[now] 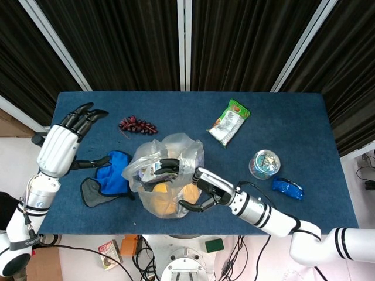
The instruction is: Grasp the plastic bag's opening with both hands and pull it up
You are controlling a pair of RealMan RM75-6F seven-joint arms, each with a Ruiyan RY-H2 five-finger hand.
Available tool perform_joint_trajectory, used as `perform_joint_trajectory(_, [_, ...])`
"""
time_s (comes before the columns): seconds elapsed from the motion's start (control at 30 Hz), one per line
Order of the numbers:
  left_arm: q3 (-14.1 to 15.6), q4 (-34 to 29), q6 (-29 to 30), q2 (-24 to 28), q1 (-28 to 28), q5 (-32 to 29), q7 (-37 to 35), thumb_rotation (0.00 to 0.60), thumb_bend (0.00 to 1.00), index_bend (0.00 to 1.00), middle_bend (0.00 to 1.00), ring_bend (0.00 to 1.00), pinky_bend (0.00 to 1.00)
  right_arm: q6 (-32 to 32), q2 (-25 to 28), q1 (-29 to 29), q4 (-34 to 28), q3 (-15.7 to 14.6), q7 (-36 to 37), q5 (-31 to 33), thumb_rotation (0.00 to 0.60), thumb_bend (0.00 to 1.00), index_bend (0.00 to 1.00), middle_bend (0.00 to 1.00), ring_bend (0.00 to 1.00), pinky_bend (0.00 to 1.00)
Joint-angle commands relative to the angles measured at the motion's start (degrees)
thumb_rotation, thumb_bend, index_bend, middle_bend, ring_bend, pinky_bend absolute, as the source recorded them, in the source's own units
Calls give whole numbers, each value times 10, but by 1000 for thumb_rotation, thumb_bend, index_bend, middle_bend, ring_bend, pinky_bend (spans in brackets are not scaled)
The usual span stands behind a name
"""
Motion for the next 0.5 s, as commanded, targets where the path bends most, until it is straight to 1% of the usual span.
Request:
perform_joint_trajectory(0.03, [-6, -3, -11, -6, -11, -9, 7, 534, 1, 182, 219, 99, 227, -3, 0, 2, -3, 1, -3, 1, 600, 412, 80, 138, 0, 25])
perform_joint_trajectory(0.3, [-6, -8, -25, -14, -26, -16, 14, 486, 0, 182, 219, 99, 224, -8, 0, 4, -7, 4, -9, 4, 600, 413, 80, 138, 0, 26])
perform_joint_trajectory(0.5, [-3, -14, -37, -21, -37, -12, 8, 481, 0, 182, 225, 99, 222, -12, -2, 4, -7, 5, -11, 7, 600, 413, 80, 138, 0, 26])
